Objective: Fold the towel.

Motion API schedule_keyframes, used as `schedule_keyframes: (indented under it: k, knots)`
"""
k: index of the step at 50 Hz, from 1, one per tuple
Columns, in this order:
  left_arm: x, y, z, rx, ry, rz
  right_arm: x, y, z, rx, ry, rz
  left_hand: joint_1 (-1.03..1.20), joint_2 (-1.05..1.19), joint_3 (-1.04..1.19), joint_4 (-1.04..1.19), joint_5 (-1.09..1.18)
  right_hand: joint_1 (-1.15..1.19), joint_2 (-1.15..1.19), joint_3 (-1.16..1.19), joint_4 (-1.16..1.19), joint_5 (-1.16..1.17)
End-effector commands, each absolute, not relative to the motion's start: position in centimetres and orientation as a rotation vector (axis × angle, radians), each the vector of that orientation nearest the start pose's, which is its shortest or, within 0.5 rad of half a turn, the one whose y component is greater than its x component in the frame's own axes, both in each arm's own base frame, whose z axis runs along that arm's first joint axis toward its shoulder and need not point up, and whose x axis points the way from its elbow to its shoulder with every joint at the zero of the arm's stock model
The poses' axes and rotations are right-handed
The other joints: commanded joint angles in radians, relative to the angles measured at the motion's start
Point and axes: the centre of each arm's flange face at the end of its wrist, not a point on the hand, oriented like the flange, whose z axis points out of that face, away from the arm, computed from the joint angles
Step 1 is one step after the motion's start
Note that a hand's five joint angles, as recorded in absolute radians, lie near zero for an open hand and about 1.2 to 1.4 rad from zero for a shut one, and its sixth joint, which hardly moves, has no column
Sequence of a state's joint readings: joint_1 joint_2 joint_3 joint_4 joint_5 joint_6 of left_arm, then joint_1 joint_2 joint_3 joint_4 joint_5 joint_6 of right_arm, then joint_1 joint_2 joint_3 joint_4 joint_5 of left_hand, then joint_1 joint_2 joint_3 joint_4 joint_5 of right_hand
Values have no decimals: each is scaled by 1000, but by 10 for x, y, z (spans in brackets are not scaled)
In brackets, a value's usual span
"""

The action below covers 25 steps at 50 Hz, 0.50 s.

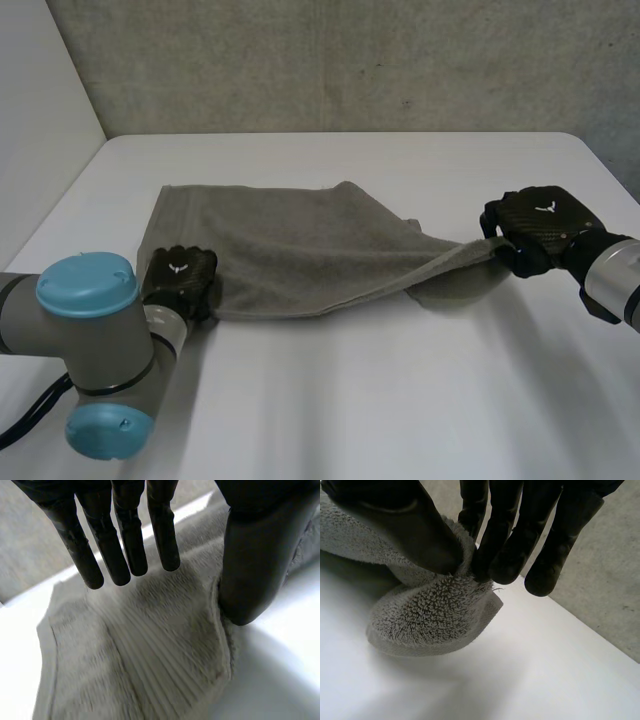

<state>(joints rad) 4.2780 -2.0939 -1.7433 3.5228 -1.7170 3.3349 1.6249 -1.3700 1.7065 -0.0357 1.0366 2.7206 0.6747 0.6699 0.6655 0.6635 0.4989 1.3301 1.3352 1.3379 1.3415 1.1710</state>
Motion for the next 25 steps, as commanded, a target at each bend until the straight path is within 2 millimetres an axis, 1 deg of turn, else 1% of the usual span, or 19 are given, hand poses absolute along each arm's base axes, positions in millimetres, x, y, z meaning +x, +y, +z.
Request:
schedule_keyframes:
  k: [1, 4, 6, 14, 16, 17, 19, 20, 22, 23, 25]
  knots:
    - [-245, -262, 111, 666, 2509, -1772, 192, -293, 218, -976, 2128, -1793, 11, 16, 21, 23, 13, 66, 61, 58, 55, 51]
    - [-241, -262, 109, 655, 2510, -1753, 191, -294, 217, -969, 2141, -1799, 41, 46, 50, 52, 42, 66, 61, 58, 55, 51]
    - [-237, -262, 107, 640, 2514, -1739, 191, -295, 217, -964, 2147, -1799, 114, 119, 123, 125, 115, 66, 61, 58, 55, 51]
    - [-236, -260, 106, 626, 2526, -1728, 193, -293, 216, -965, 2145, -1793, 267, 272, 276, 278, 268, 66, 61, 58, 55, 51]
    - [-235, -257, 104, 632, 2533, -1719, 193, -293, 216, -965, 2145, -1790, 366, 371, 375, 377, 367, 66, 61, 58, 55, 51]
    - [-235, -257, 104, 632, 2533, -1719, 193, -293, 216, -965, 2145, -1790, 367, 371, 376, 378, 368, 66, 61, 58, 55, 51]
    - [-236, -258, 106, 631, 2529, -1728, 194, -292, 215, -963, 2145, -1787, 460, 465, 469, 471, 461, 66, 61, 58, 55, 51]
    - [-236, -258, 106, 631, 2529, -1728, 194, -292, 215, -963, 2145, -1787, 461, 465, 470, 472, 462, 66, 61, 58, 55, 51]
    - [-236, -259, 111, 625, 2518, -1748, 193, -292, 216, -949, 2146, -1784, 720, 725, 729, 731, 722, 66, 61, 58, 55, 51]
    - [-236, -259, 111, 625, 2518, -1748, 193, -292, 216, -949, 2146, -1784, 722, 726, 731, 733, 723, 66, 61, 58, 55, 51]
    - [-236, -259, 121, 619, 2497, -1788, 191, -293, 220, -935, 2147, -1796, 722, 726, 731, 733, 723, 66, 61, 58, 55, 51]
